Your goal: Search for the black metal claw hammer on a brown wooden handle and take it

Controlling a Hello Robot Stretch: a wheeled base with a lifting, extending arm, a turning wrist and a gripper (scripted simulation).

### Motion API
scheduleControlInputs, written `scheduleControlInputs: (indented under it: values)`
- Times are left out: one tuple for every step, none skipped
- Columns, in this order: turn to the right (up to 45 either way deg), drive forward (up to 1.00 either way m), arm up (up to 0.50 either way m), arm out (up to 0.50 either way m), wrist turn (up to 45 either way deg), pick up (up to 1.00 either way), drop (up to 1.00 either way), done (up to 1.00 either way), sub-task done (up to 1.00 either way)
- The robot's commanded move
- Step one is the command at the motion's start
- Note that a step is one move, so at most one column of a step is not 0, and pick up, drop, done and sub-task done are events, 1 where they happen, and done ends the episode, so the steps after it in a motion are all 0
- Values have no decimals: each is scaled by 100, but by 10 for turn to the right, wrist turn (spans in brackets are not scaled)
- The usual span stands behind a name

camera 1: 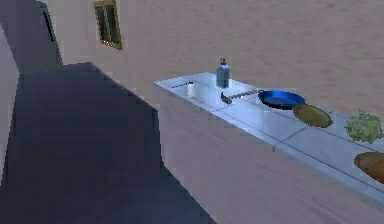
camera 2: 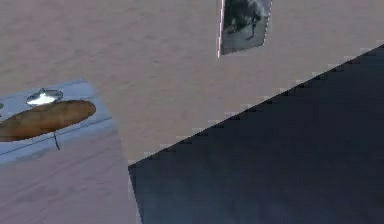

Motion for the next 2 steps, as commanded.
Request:
scheduleControlInputs:
  values:
    - [0,60,0,0,0,0,0,0,0]
    - [-450,0,0,0,0,0,0,0,0]
